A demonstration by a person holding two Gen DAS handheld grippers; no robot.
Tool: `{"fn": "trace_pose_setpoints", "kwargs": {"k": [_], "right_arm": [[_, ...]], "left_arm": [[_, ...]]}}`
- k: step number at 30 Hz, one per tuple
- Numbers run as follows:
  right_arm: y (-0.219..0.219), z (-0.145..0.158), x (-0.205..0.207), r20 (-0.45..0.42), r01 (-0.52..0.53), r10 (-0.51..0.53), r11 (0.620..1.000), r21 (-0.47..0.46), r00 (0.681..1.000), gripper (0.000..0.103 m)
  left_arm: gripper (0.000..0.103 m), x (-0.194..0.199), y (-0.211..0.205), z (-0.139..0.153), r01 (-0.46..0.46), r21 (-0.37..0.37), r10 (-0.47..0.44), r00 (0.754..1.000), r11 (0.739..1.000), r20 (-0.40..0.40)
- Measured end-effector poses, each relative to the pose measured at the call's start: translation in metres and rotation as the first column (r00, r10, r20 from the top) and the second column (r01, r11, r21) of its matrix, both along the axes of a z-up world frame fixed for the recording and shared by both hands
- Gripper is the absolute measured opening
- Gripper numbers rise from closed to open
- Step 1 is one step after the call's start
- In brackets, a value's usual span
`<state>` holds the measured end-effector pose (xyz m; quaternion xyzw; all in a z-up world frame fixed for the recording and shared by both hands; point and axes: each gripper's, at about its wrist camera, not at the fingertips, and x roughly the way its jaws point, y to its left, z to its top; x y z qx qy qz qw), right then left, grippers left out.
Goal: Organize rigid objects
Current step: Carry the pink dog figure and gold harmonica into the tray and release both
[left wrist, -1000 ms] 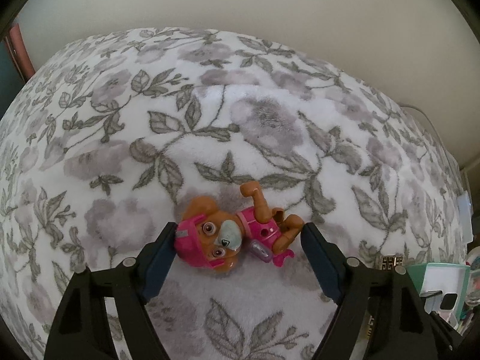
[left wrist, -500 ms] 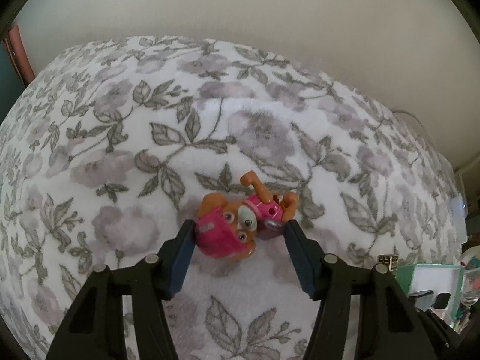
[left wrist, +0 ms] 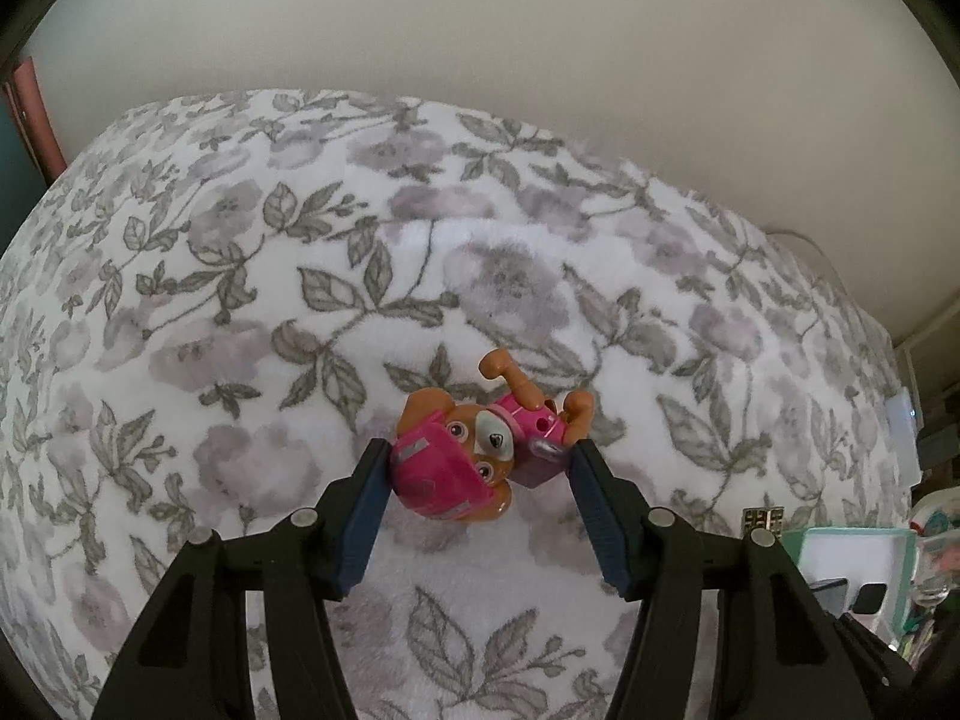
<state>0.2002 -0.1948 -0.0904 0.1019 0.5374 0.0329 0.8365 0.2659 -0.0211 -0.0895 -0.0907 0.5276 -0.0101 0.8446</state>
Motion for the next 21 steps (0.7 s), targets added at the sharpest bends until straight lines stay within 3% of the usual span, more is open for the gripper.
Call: {"fn": "trace_pose_setpoints", "kwargs": {"k": [14,21], "right_arm": [[-0.01,0.027,-0.006,0.065,0.026,-0.028,0.999,0.031,0.998,0.022],[-0.024,0.044,-0.019,0.086,0.057,-0.06,0.998,0.038,0.995,0.022]], "left_arm": [[0.062,-0.012,0.003,0.065,0.015,-0.016,-0.012,0.989,1.0,0.146],[0.062,-0.031,-0.018,0.093,0.085,-0.053,-0.074,0.98,0.995,0.186]]}}
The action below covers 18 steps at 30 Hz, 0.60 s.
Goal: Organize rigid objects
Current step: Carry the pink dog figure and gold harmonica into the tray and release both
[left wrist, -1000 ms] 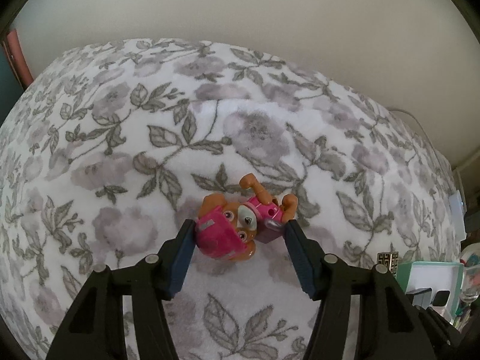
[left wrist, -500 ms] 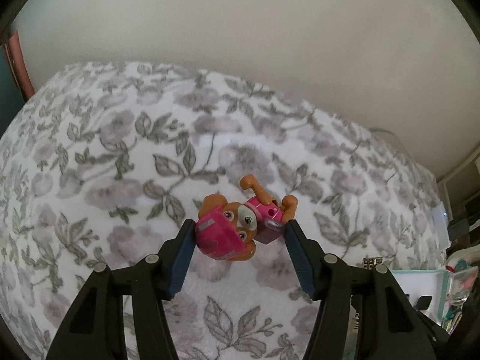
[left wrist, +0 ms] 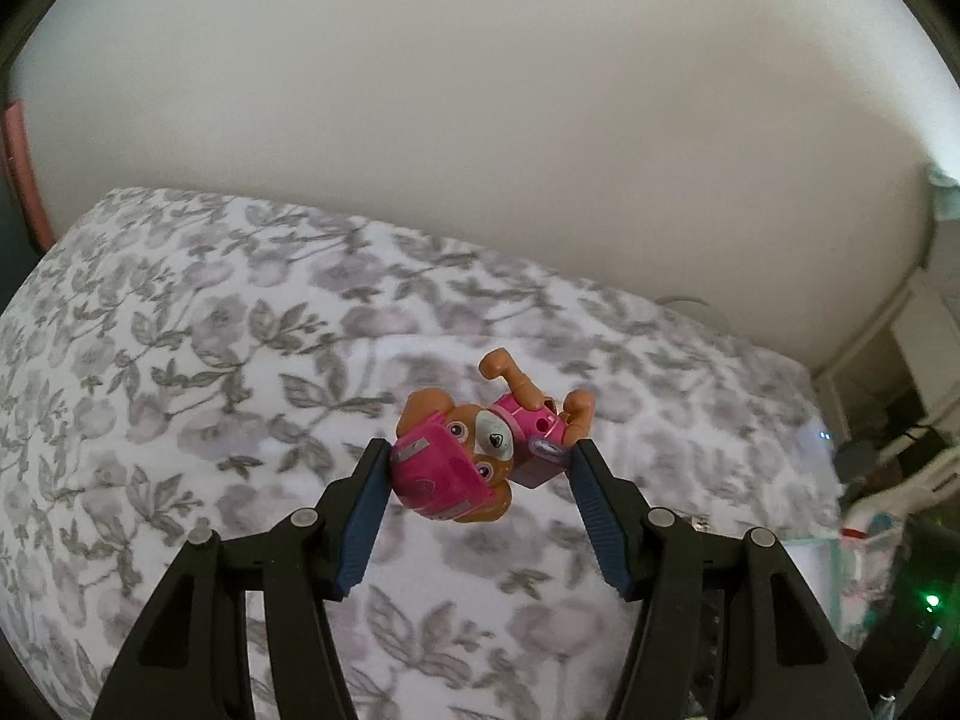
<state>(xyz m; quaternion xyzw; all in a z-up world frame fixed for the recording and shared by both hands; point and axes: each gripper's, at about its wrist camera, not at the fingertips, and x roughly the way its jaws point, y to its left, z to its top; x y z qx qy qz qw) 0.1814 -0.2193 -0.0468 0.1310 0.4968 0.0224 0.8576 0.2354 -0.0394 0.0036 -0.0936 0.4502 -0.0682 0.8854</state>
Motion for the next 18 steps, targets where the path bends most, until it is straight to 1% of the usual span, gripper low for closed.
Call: {"fn": "trace_pose_setpoints", "kwargs": {"k": [5,11,15,18], "right_arm": [[-0.027,0.017,-0.021,0.009,0.076,-0.076,0.996,-0.038,0.997,0.022],[-0.075,0.032,-0.054,0.018,0.199,-0.199,0.98,-0.022,0.98,0.022],[-0.103,0.043,-0.078,0.034,0.275,-0.273,0.961,-0.034,0.961,0.022],[-0.117,0.047,-0.095,0.036,0.313,-0.312,0.949,-0.042,0.949,0.022]], "left_arm": [[0.062,-0.02,-0.026,0.024,0.052,0.011,-0.053,0.998,0.999,0.044],[0.062,-0.048,-0.057,0.047,0.122,0.016,-0.123,0.989,0.992,0.08],[0.062,-0.068,-0.075,0.055,0.167,0.016,-0.168,0.981,0.986,0.093],[0.062,-0.084,-0.089,0.056,0.198,0.019,-0.199,0.975,0.98,0.099]]}}
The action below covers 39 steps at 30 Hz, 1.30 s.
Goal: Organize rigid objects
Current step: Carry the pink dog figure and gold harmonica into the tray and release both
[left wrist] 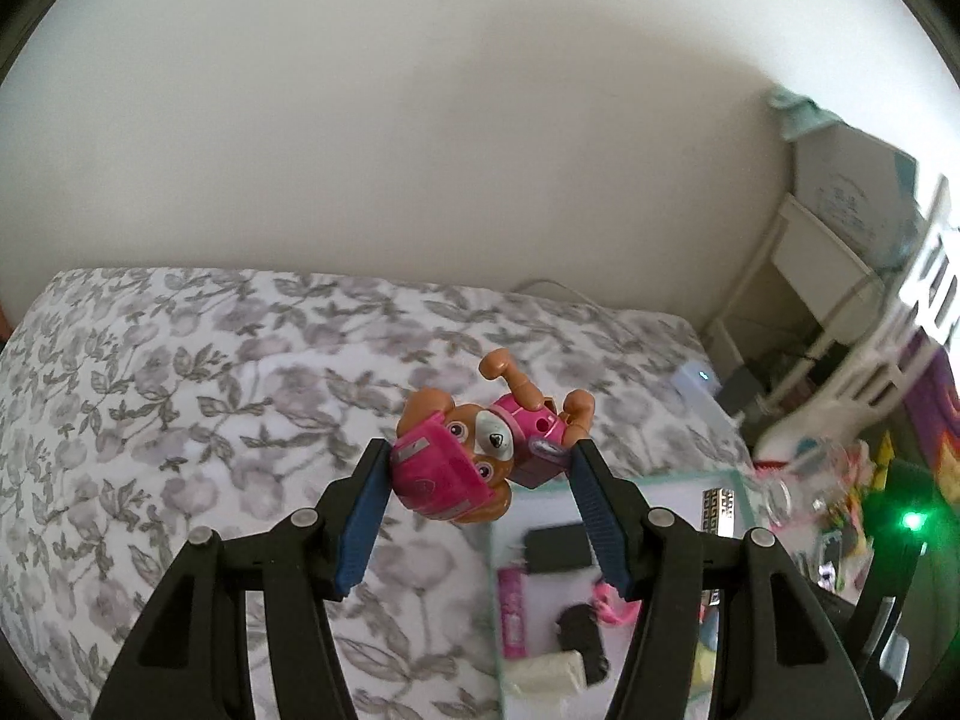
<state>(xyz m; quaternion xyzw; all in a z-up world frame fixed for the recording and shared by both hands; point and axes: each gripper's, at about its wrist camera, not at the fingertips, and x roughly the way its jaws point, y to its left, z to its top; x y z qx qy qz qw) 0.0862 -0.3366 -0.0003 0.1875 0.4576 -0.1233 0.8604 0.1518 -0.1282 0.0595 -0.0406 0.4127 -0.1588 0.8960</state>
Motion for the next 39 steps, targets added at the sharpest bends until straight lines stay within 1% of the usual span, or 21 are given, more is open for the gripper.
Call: {"fn": "trace_pose_setpoints", "kwargs": {"k": [3,8,11,14,18,23,27,32,38,39], "right_arm": [[-0.009,-0.002,-0.014,-0.011,0.022,-0.022,1.0,-0.007,1.0,0.022],[-0.019,-0.016,-0.027,-0.051,0.035,-0.035,0.999,0.005,0.998,0.022],[-0.022,-0.025,-0.031,-0.076,0.039,-0.038,0.999,0.012,0.996,0.022],[-0.025,-0.033,-0.032,-0.095,0.041,-0.039,0.999,0.022,0.995,0.022],[-0.026,-0.044,-0.029,-0.122,0.042,-0.041,0.999,0.012,0.992,0.022],[-0.025,-0.059,-0.024,-0.168,0.031,-0.03,1.0,-0.001,0.985,0.022],[-0.025,-0.066,-0.022,-0.188,0.024,-0.024,1.0,-0.003,0.982,0.022],[-0.026,-0.073,-0.021,-0.206,0.02,-0.02,1.0,-0.003,0.978,0.022],[-0.027,-0.069,-0.022,-0.195,0.031,-0.032,0.999,-0.01,0.98,0.025],[-0.027,-0.068,-0.022,-0.195,0.033,-0.035,0.999,-0.011,0.98,0.025]], "left_arm": [[0.062,-0.016,-0.018,-0.007,0.045,0.014,-0.045,0.999,0.999,-0.009],[0.062,-0.035,-0.041,-0.027,0.096,0.025,-0.095,0.994,0.995,-0.044],[0.062,-0.041,-0.053,-0.042,0.108,0.046,-0.105,0.992,0.993,-0.07],[0.062,-0.04,-0.06,-0.056,0.121,0.039,-0.116,0.988,0.992,-0.104],[0.062,-0.035,-0.067,-0.074,0.122,0.061,-0.113,0.984,0.991,-0.136],[0.062,-0.029,-0.073,-0.103,0.119,0.083,-0.1,0.973,0.989,-0.206],[0.062,-0.028,-0.076,-0.118,0.117,0.106,-0.088,0.966,0.988,-0.245],[0.062,-0.028,-0.078,-0.131,0.122,0.144,-0.078,0.957,0.982,-0.279],[0.062,-0.029,-0.075,-0.132,0.119,0.139,-0.074,0.953,0.983,-0.293],[0.064,-0.029,-0.074,-0.131,0.117,0.139,-0.072,0.954,0.983,-0.291]]}}
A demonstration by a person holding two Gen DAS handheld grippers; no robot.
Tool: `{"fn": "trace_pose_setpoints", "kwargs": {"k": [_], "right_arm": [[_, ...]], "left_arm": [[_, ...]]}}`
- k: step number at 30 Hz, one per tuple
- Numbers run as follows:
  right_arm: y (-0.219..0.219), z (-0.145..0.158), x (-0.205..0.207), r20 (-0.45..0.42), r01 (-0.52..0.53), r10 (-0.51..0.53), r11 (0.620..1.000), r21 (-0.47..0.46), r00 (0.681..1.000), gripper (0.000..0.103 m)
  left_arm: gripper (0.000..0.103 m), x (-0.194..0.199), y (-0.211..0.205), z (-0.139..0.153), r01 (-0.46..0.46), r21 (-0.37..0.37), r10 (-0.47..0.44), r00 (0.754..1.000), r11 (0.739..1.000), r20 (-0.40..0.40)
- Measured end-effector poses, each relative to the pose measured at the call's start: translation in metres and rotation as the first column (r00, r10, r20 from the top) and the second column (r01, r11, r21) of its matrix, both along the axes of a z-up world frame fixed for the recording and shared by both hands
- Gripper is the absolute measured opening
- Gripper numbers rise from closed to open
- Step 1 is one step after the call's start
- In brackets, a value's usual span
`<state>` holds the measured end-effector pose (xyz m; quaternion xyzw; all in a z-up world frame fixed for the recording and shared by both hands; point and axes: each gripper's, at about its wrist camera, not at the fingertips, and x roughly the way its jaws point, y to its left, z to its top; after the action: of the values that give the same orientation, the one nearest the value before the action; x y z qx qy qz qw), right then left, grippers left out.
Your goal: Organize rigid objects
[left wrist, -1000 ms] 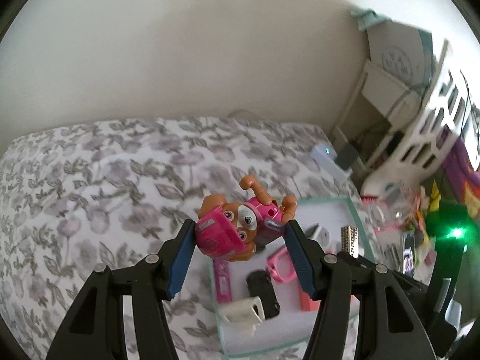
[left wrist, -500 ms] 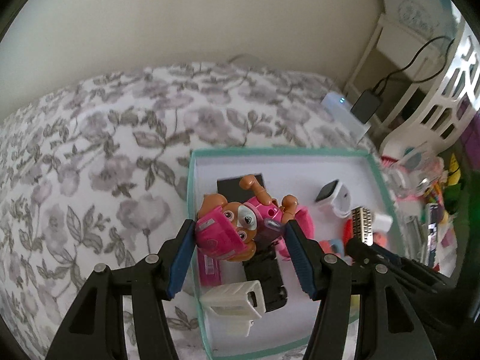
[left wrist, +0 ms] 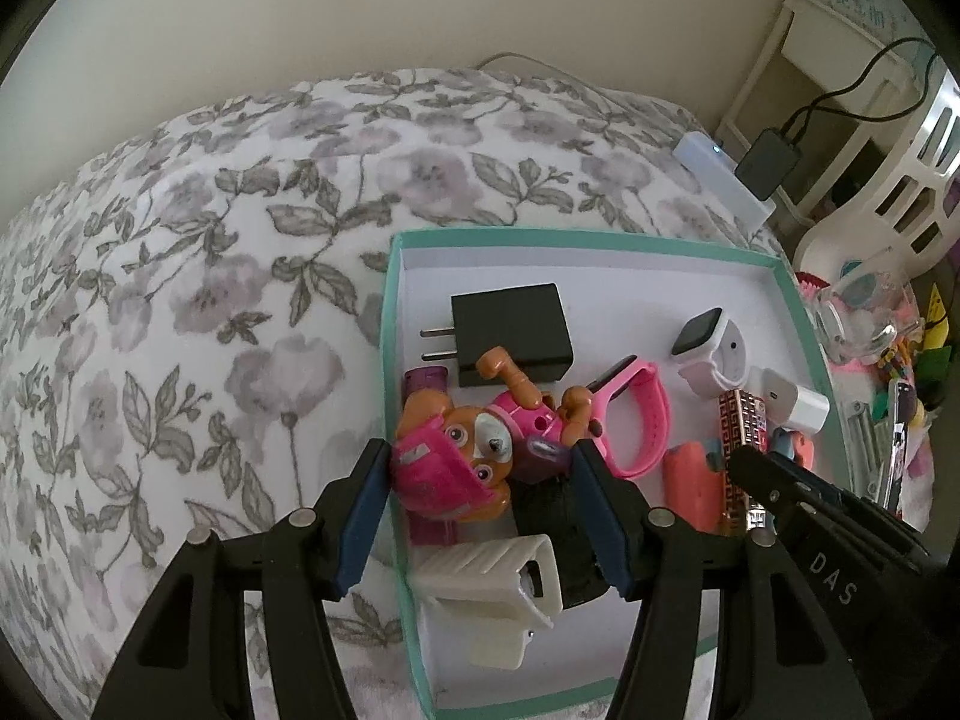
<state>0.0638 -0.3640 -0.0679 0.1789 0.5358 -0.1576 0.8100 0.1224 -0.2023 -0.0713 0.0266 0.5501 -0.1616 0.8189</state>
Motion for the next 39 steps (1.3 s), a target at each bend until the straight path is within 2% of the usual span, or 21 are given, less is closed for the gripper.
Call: {"fn": "trace_pose_setpoints", "kwargs": {"k": [3,8,10,11,13,17,19,23,25,30,39], "right_arm": [[0.001,0.002,-0.002,0.001,0.005,-0.005,1.0,0.004,1.0,0.032],[0.007,0.005,-0.004,-0.004,-0.016,0.016,1.0,-0.015,1.0,0.04],[0.011,0.006,-0.006,-0.002,-0.028,0.028,0.999,-0.016,1.0,0.051],[0.013,0.007,-0.007,-0.001,-0.033,0.033,0.999,-0.016,0.999,0.053],[0.017,0.008,-0.009,0.0,-0.042,0.042,0.999,-0.019,0.999,0.065],[0.025,0.012,-0.014,0.007,-0.057,0.057,0.998,-0.022,0.998,0.075],[0.028,0.014,-0.017,0.011,-0.064,0.064,0.998,-0.024,0.998,0.084],[0.036,0.017,-0.023,0.021,-0.076,0.077,0.997,-0.025,0.997,0.09],[0.041,0.019,-0.025,0.027,-0.084,0.084,0.996,-0.03,0.996,0.099],[0.054,0.025,-0.031,0.038,-0.111,0.113,0.993,-0.05,0.993,0.103],[0.076,0.026,-0.043,0.032,-0.161,0.164,0.984,-0.078,0.986,0.103]], "left_arm": [[0.074,-0.001,0.004,0.005,-0.008,-0.013,0.009,1.0,1.0,0.003],[0.077,-0.003,0.016,0.015,-0.032,-0.032,0.032,0.999,0.999,0.017],[0.089,-0.004,0.025,0.018,-0.053,-0.04,0.054,0.998,0.998,0.017],[0.091,-0.005,0.03,0.02,-0.069,-0.042,0.07,0.997,0.997,0.019],[0.093,-0.006,0.04,0.022,-0.1,-0.037,0.101,0.995,0.994,0.023],[0.098,-0.01,0.057,0.022,-0.145,0.005,0.144,0.989,0.989,0.035],[0.099,-0.013,0.066,0.022,-0.162,0.03,0.161,0.986,0.986,0.039],[0.099,-0.021,0.084,0.022,-0.192,0.063,0.19,0.981,0.979,0.043],[0.099,-0.026,0.093,0.023,-0.204,0.069,0.201,0.978,0.977,0.05],[0.1,-0.04,0.113,0.026,-0.232,0.066,0.228,0.972,0.97,0.059],[0.1,-0.061,0.131,0.029,-0.236,0.044,0.235,0.971,0.971,0.045]]}}
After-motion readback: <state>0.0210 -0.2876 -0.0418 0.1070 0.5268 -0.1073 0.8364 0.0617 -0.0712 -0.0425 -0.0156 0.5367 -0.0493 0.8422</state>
